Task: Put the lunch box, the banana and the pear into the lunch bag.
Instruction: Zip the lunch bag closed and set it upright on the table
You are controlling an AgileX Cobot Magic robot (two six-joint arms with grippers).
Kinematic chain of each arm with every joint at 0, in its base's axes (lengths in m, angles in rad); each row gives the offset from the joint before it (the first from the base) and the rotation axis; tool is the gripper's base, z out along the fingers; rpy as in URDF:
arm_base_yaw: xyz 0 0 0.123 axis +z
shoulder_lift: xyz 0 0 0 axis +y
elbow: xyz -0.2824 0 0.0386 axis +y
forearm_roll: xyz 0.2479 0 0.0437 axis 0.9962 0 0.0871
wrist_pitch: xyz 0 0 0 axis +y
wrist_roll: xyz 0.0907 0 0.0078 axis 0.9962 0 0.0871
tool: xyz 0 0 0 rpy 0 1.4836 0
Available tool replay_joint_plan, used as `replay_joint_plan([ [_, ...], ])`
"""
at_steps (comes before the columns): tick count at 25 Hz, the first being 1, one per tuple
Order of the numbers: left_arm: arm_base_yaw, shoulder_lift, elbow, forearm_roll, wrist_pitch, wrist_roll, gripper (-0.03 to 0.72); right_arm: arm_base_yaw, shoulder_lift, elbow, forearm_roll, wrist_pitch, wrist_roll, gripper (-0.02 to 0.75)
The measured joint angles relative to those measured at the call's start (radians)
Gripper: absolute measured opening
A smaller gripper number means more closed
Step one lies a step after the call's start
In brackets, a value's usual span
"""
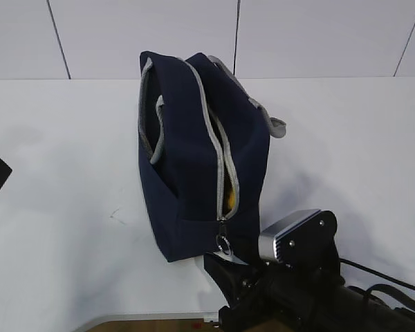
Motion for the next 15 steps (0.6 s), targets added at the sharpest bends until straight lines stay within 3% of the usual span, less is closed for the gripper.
replay_joint_plan([
  [7,0.0,0.0,0.0,0.0,0.0,0.0,0.253,0.0,0.02,-0.013,0.0,0.0,0.0,0.358],
  [15,0.0,0.0,0.0,0.0,0.0,0.0,0.253,0.0,0.022,-0.013,0.003,0.0,0.0,0.225],
])
